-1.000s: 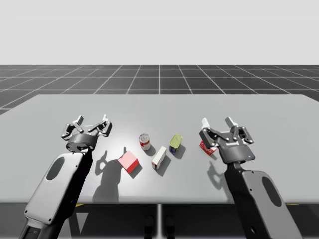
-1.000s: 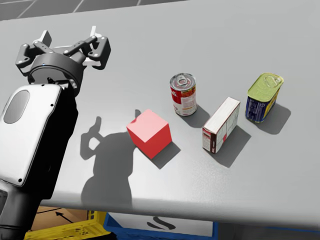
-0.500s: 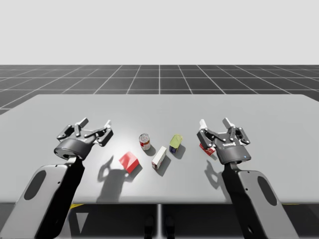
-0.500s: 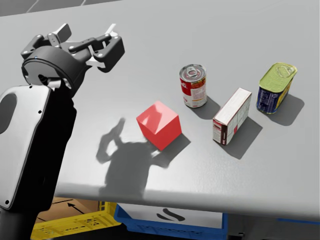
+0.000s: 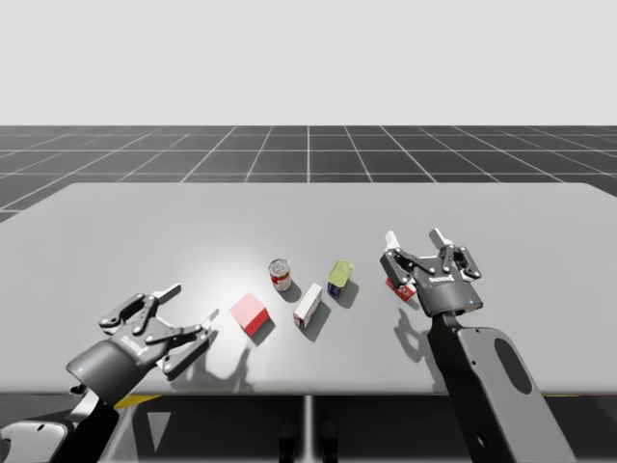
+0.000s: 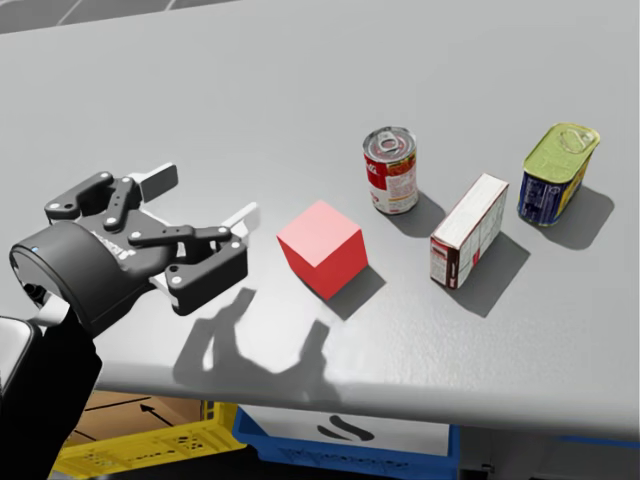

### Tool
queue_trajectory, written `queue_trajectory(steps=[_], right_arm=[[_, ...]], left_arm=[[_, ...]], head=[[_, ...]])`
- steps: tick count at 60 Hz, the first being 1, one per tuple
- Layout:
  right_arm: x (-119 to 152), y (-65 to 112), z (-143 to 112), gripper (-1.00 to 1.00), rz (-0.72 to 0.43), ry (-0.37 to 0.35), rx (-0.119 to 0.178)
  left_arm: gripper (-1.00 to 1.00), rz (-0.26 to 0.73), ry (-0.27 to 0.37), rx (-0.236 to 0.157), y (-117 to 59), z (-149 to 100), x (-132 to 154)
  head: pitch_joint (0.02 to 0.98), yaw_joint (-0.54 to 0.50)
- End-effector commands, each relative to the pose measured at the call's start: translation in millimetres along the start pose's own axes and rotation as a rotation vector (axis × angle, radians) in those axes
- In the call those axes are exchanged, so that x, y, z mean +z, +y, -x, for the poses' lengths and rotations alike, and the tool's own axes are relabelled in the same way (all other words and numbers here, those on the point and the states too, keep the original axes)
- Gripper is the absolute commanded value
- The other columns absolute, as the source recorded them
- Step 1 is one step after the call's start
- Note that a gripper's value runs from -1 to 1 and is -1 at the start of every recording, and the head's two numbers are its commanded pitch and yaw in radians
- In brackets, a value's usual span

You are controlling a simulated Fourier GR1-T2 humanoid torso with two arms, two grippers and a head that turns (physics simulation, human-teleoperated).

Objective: Find the red cube and pick it up.

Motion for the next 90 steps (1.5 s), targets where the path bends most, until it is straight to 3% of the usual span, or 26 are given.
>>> queue_trajectory(steps=[1, 20, 68, 72, 73, 75, 85, 90], right_arm=[[0, -0.3, 1, -1.00, 0.001, 0.003, 0.000], [-1, -1.0, 1, -1.00, 0.003, 0.004, -0.008], [-1, -4.0, -3, -1.00, 0.008, -0.005, -0.016], [-1, -4.2, -4, -1.00, 0.009, -0.006, -0.018], [-1, -4.3, -4, -1.00, 0.009, -0.007, -0.018], [-1, -4.4, -4, -1.00, 0.008, -0.007, -0.018], [0, -4.7, -5, -1.00, 0.010, -0.009, -0.018], [0, -5.1, -5, -1.00, 0.011, -0.010, -0.018]], left_arm=[[-1.00, 0.090, 0.079, -0.016, -17.1, 33, 14], [-1.00, 0.161, 0.119, 0.034, -30.9, 57, -1], [-1.00, 0.146, 0.144, 0.101, -48.9, 52, -72], [-0.80, 0.138, 0.143, 0.094, -49.2, 54, -73], [0.43, 0.141, 0.145, 0.095, -49.4, 55, -73], [0.96, 0.142, 0.145, 0.083, -50.1, 57, -72], [1.00, 0.159, 0.148, 0.060, -52.4, 60, -69], [1.00, 0.173, 0.148, 0.043, -55.9, 61, -68]], head=[[0.918, 0.25], [0.924, 0.26], [0.909, 0.24], [0.903, 0.24], [0.899, 0.24], [0.895, 0.24], [0.870, 0.24], [0.808, 0.24]])
